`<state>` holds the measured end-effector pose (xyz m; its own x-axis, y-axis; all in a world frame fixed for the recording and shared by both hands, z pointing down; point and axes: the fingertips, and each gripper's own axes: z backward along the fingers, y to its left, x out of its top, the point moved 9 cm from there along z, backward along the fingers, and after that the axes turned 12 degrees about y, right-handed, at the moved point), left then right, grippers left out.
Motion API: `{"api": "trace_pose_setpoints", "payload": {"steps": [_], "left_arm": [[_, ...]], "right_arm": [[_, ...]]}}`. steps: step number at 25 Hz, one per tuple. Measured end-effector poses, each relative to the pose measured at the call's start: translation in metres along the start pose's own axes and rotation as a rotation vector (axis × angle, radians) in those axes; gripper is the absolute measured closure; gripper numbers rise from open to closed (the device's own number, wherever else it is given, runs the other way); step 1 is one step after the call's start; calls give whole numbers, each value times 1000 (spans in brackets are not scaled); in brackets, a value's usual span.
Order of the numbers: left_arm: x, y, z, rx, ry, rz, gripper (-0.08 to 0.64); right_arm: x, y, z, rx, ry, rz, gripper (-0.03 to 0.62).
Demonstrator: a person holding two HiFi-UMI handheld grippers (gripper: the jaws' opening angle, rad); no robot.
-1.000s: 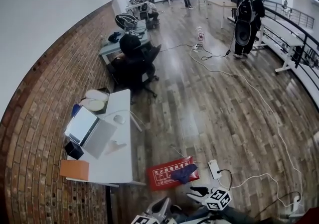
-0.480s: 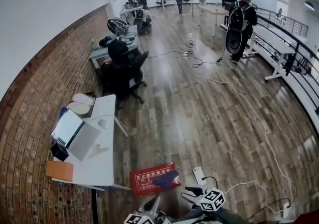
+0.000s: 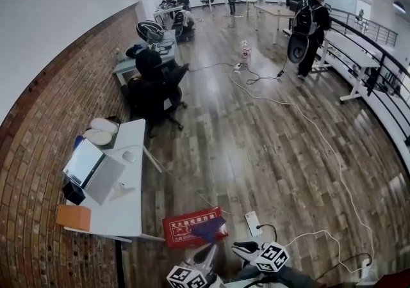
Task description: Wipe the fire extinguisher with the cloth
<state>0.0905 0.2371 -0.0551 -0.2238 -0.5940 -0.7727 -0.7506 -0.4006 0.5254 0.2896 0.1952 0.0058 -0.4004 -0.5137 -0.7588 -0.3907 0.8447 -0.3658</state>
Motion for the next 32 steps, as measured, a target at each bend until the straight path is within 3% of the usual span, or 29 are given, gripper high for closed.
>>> {"api": "trace_pose_setpoints", "payload": {"steps": [5, 19, 32], "left_arm": [[-8, -7, -5, -8, 31, -10, 555], [-22, -12, -15, -16, 55, -64, 555], [-22, -5, 2, 29, 44, -31, 555]], "right_arm": [[-2, 0, 6, 18, -32, -10, 591], [-9, 13, 17, -9, -61, 36, 591], [3, 23, 1, 21, -15, 59, 591]]}}
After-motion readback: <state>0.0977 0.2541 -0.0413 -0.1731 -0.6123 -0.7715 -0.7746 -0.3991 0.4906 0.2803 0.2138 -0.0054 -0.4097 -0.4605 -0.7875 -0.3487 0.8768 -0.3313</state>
